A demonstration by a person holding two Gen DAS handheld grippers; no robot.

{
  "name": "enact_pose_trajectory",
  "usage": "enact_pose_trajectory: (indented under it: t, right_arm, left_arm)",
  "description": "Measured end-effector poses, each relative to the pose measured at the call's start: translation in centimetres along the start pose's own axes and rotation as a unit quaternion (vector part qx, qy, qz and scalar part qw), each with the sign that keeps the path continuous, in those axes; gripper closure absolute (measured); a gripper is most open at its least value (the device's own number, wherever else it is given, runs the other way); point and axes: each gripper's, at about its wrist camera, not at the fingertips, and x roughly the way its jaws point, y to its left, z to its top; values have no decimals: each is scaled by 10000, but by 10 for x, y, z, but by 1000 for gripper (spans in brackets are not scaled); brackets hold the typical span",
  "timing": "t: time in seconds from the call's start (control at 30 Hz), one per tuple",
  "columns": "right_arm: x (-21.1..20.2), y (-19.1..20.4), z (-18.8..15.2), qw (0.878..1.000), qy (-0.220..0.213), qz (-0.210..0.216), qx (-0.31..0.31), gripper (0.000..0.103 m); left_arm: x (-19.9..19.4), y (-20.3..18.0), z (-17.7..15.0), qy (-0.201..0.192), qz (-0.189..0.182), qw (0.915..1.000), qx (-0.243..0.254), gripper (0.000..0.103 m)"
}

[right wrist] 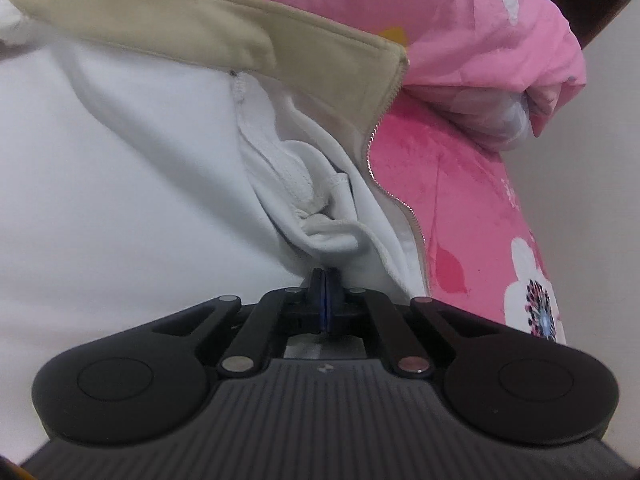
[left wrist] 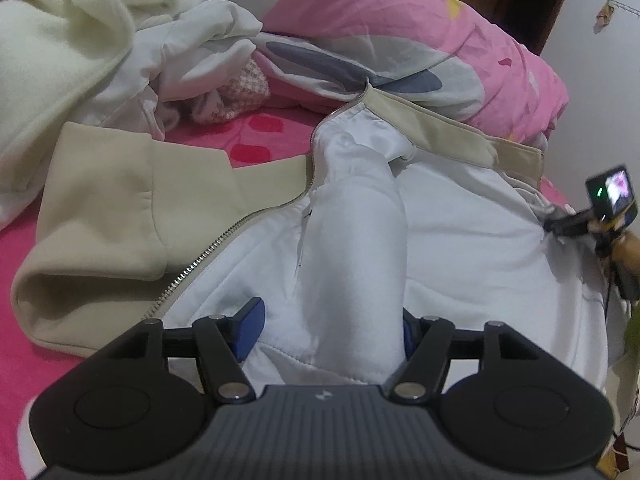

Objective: Fold clothes
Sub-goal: 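Open both tools and release the jacket on the bed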

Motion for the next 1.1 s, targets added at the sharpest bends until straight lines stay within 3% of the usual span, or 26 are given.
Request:
enact_pose_trajectory:
  t: [0.13,0.4,0.47,0.63,0.77,0.9,1.0,1.1]
  right_arm:
    - [17,5,18,9999,-40,5,120,93]
    - [50,15,53,9993,-119,16,360,89]
    - [62,3,59,9978,1,-119,658,89]
    - [48,-8,63,9956,108,-267,893,88]
    - [-25,-15,40,9967,-344,-78,731,82]
    - [-115,-1,-12,9937,-687,821,329,74]
    - [-179,17,-55,9839,-922,1532,3,73]
    - [-203,57,-102,9766,-872,1906,-472,72]
  left_arm:
    - [2,1,0,-5,7,10000,53,37]
    - [5,-2,-1,-18,90,9999,141,36]
    - [5,-3,-2,-21,111,9998,163,36]
    - [8,-5,-3,-8,160,9996,235,33]
    - [6,-8,-2,-29,236,9992,331,33]
    - [-2,-10,-4,-97,330,9988,340,33]
    - [-7,-14,-5,-135,383,9985,358,33]
    - [-10,-20,-6,-153,452,9978,458,33]
